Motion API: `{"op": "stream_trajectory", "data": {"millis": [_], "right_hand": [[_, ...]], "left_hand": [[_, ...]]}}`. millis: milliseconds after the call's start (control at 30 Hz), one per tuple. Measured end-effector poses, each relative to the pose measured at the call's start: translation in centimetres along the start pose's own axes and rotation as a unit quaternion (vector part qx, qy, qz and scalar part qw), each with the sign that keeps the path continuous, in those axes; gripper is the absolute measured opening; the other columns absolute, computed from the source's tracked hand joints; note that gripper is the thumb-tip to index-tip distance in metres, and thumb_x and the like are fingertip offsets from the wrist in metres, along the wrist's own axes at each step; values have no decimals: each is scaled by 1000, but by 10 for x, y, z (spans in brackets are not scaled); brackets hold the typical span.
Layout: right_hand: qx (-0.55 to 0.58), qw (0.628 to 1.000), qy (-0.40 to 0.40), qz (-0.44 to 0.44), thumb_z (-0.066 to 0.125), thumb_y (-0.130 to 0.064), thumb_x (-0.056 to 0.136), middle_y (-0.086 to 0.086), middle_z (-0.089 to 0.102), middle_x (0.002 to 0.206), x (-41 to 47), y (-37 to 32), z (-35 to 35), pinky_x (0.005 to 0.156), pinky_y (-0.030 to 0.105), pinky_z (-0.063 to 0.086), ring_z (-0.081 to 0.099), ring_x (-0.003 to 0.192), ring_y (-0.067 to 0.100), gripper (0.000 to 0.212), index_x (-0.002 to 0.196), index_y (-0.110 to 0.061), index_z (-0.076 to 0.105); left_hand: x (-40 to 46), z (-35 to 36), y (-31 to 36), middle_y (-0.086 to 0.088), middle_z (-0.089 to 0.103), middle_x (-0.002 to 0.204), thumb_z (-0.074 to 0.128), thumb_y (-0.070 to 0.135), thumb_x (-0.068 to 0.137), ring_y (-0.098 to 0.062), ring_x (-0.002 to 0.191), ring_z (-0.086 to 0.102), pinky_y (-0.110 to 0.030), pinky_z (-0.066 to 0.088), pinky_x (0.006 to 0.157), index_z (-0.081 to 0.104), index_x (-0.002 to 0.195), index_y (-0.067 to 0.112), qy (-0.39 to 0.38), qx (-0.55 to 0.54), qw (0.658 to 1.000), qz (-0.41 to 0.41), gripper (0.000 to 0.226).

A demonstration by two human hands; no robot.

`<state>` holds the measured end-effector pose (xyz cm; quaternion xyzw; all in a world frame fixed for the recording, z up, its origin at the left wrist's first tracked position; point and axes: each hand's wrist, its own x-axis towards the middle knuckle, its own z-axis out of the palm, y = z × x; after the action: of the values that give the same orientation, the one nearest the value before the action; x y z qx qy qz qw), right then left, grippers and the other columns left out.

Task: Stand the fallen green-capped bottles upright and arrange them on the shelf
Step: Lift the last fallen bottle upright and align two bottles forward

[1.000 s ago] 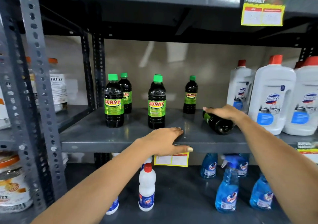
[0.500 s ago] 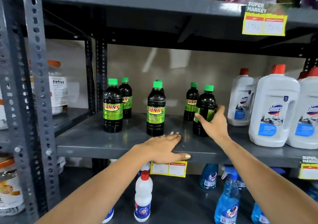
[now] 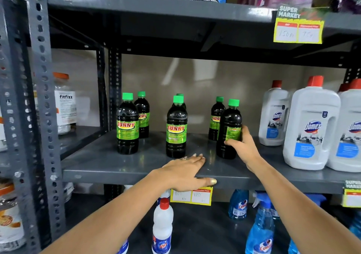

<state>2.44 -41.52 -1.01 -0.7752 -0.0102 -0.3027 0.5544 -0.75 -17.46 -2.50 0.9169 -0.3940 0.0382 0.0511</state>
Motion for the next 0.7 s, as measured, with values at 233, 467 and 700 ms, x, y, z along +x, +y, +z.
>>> {"op": "stream_trajectory", "data": {"millis": [233,467,700], "right_hand": [[11,1000,-23,3,82,-13,69,-7,63,104,0,1,1,74,24,44,61,98,11,63,118,-21,42],[-37,999,-19,-10,91,-32,57,-10,61,104,-5,-1,2,79,25,46,59,94,4,81,121,-23,41],[-29,999,-23,1,89,-32,60,-9,63,104,-5,-2,2,74,22,45,60,95,4,76,120,-23,44]], "left_hand": [[1,1,-1,4,0,161,26,78,88,-12,145,-1,-29,5,115,4,153,17,-3,5,1000,5,92],[0,1,0,3,-1,161,25,78,88,-13,146,0,-34,7,118,3,153,17,-7,7,1000,4,92],[0,1,0,2,0,161,26,77,89,-11,145,-1,-30,4,115,4,153,16,-2,7,1000,3,91]]}}
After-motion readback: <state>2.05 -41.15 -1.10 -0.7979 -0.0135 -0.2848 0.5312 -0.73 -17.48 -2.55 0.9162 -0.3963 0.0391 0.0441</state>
